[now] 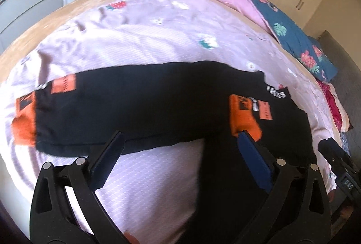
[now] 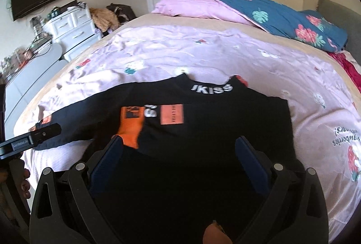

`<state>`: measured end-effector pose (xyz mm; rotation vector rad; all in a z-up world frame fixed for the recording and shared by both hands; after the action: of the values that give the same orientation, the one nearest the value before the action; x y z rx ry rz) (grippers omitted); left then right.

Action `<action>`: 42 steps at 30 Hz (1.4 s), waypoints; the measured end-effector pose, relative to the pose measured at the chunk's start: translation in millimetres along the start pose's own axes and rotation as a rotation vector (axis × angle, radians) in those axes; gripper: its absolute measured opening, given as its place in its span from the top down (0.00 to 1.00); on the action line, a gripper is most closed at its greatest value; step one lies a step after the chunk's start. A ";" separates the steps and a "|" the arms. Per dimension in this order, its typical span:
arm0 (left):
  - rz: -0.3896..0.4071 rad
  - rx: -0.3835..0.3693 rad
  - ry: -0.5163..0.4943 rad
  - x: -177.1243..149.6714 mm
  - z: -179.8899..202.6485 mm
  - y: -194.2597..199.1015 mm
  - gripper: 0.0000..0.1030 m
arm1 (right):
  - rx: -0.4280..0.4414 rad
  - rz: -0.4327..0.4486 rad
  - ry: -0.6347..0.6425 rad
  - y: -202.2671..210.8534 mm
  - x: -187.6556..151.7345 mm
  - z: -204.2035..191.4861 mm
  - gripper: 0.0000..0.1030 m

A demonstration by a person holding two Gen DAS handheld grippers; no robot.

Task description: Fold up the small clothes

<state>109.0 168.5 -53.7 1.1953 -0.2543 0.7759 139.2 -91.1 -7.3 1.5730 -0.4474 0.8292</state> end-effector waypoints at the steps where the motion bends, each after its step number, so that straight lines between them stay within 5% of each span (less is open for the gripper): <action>1: 0.001 0.003 0.011 -1.0 -5.4 2.0 0.09 | 0.012 0.002 0.017 1.0 0.1 -9.1 0.04; 25: 0.039 0.105 0.290 -21.3 -129.0 30.7 0.09 | 0.123 -0.001 0.288 5.9 -9.2 -147.9 0.04; 36: 0.113 0.128 0.379 -16.1 -168.8 32.9 0.09 | 0.128 -0.020 0.297 -1.7 -14.6 -157.6 0.04; 38: 0.129 0.147 0.392 -10.6 -173.6 33.3 0.15 | 0.124 -0.029 0.295 -5.1 -16.8 -156.2 0.04; 40: 0.146 0.160 0.400 -5.9 -177.4 35.6 0.53 | 0.121 -0.040 0.286 -8.6 -18.9 -153.0 0.04; 42: 0.168 0.151 0.418 -1.4 -180.3 39.8 0.77 | 0.116 -0.049 0.275 -11.8 -20.5 -148.5 0.04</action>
<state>43.2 336.6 -92.7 1.1314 0.0522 1.1873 96.1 51.2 -30.0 1.5405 -0.1638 1.0317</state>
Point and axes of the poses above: each gripper's, at about its wrist camera, not at the fingertips, and y roughly against the way its jaws point, z to its right, x to its top, the point moved 7 cm from there along -y, roughly the way its jaws point, and after that the axes turned 6 degrees about -x, right-handed, at the moved point
